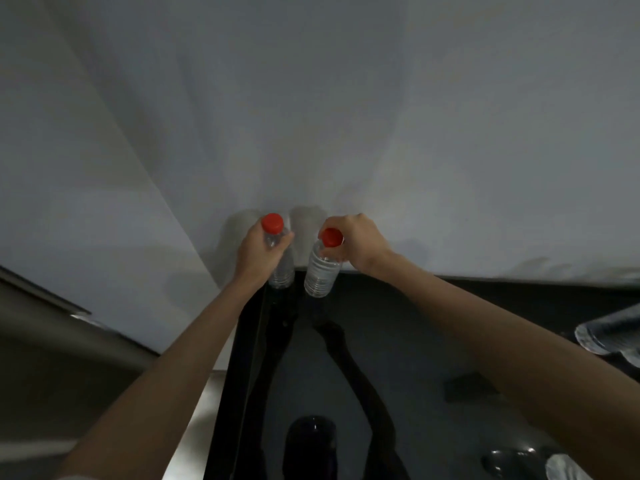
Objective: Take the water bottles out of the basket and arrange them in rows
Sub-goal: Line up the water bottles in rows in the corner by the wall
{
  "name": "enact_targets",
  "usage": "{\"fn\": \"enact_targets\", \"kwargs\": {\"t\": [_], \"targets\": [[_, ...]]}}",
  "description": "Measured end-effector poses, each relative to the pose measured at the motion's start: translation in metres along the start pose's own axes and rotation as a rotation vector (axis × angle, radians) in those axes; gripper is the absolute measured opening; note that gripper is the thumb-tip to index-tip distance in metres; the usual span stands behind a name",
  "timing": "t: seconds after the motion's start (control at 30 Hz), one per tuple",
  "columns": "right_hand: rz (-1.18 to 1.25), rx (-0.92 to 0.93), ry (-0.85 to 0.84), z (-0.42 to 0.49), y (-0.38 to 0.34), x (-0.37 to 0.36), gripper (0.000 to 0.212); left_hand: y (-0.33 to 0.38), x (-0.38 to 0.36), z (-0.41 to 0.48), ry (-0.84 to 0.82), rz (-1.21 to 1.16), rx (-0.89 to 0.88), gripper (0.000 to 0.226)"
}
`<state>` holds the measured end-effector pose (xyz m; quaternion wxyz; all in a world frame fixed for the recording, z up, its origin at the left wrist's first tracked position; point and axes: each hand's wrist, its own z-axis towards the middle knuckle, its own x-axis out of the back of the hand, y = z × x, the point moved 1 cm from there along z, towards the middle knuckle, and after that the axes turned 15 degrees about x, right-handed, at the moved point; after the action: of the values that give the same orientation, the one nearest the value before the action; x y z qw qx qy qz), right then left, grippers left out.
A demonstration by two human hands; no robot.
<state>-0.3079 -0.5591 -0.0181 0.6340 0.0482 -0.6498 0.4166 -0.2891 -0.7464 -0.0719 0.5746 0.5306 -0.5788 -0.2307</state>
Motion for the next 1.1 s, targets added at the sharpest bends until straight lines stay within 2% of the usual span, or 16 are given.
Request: {"fn": "enact_targets", "kwargs": {"t": [0.2, 0.33, 0.47, 0.6, 0.87, 1.1], "targets": [[0.007, 0.024, 0.039, 0.027, 0.008, -0.012, 0.027, -0.003, -0.001, 0.018, -0.074, 0.032, -0.037, 0.025], [0.014, 0.043, 0.074, 0.036, 0.01, -0.018, 0.031, -0.01, -0.003, 0.023, -0.088, 0.036, -0.044, 0.055], [0.033, 0.052, 0.108, 0.04, 0.004, -0.017, 0.037, -0.012, -0.002, 0.023, -0.043, -0.001, -0.016, 0.039], [0.123, 0.032, 0.132, 0.034, 0.0, -0.023, 0.048, -0.02, 0.001, 0.021, 0.047, -0.027, -0.014, 0.064], [0.223, -0.041, 0.168, 0.014, 0.001, -0.053, 0.083, -0.034, -0.002, 0.006, 0.071, -0.083, -0.081, 0.059], [0.254, -0.141, 0.318, 0.018, -0.002, -0.08, 0.082, -0.038, 0.003, 0.013, 0.013, -0.084, -0.054, 0.065]]}}
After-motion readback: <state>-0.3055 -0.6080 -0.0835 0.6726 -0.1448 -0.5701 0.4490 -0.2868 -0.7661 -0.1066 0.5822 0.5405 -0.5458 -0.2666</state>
